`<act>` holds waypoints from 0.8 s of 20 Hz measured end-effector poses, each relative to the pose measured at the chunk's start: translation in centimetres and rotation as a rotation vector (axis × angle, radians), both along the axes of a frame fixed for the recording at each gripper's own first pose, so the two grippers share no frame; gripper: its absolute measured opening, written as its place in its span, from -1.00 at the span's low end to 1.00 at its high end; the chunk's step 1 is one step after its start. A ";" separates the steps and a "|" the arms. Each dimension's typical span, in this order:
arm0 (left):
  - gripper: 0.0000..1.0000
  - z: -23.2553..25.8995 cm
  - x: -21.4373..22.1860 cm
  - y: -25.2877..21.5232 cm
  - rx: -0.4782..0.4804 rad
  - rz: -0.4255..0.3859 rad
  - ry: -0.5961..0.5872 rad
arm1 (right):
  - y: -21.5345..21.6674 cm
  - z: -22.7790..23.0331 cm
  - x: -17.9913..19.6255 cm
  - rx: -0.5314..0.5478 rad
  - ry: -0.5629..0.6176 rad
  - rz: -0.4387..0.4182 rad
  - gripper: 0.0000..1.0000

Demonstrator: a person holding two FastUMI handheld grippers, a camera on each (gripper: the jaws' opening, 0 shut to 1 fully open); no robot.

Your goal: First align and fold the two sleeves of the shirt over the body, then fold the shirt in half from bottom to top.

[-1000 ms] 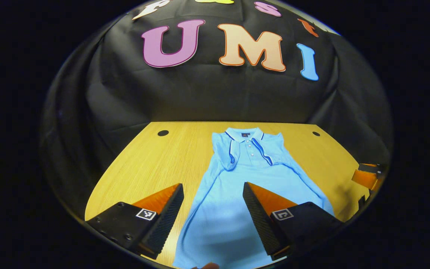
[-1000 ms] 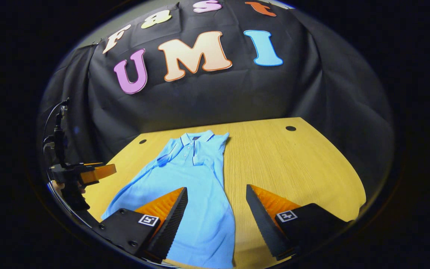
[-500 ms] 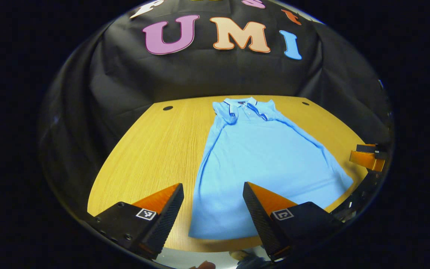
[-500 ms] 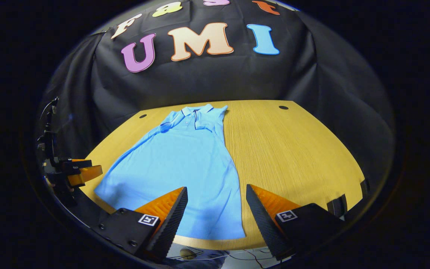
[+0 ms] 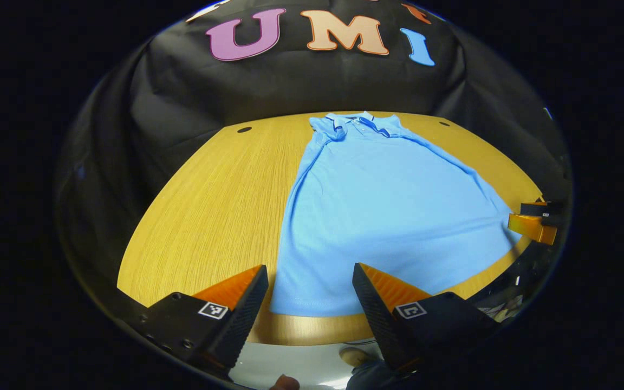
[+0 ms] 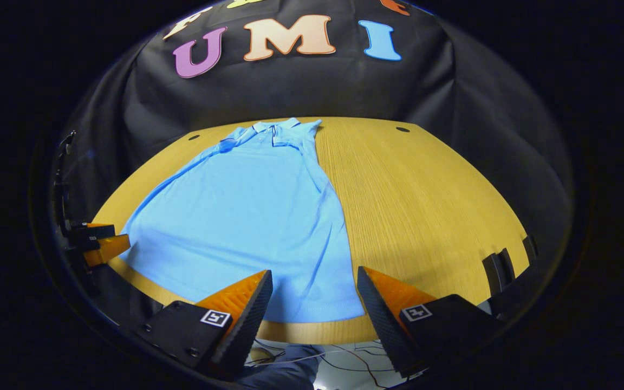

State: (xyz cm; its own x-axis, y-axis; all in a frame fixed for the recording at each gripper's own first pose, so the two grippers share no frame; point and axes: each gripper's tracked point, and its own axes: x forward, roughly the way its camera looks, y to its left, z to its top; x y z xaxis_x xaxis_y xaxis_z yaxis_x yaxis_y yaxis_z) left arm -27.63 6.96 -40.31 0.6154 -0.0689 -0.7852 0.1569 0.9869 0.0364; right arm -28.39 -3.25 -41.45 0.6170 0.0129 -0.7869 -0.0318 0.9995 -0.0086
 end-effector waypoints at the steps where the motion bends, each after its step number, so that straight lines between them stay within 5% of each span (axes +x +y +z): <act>1: 0.91 0.4 0.5 -0.1 -0.016 0.006 -0.037 | 0.2 -0.5 -0.2 -0.002 0.010 0.001 0.97; 7: 0.93 -0.2 -0.2 -1.0 -0.085 0.007 -0.038 | 0.9 -0.7 -0.4 0.027 0.013 0.013 0.97; 8: 0.84 0.0 -0.1 -1.5 -0.093 -0.009 -0.058 | 1.2 -0.7 -0.4 0.035 0.011 0.023 0.76; 9: 0.63 -0.2 -0.1 -2.2 -0.097 -0.029 -0.052 | 1.7 -0.8 -0.4 0.046 0.008 0.025 0.59; 10: 0.48 -0.1 -0.1 -2.5 -0.097 -0.042 -0.061 | 2.0 -0.8 -0.3 0.061 0.012 0.026 0.10; 11: 0.13 -0.2 0.0 -3.0 -0.110 -0.050 -0.061 | 2.5 -0.9 -0.3 0.078 0.014 0.025 -0.06; 12: 0.01 -0.2 0.1 -3.4 -0.120 -0.047 -0.069 | 2.9 -0.9 -0.1 0.094 0.015 0.022 -0.36; 13: -0.41 -0.1 0.3 -3.6 -0.131 -0.044 -0.076 | 3.1 -1.0 -0.2 0.109 0.017 0.014 -0.60; 14: -0.52 -0.2 0.4 -4.0 -0.149 -0.045 -0.081 | 3.4 -1.0 -0.1 0.122 0.017 0.011 -0.81; 16: -0.96 -0.1 0.5 -4.1 -0.156 -0.024 -0.082 | 3.8 -1.0 0.0 0.144 0.036 0.021 -0.81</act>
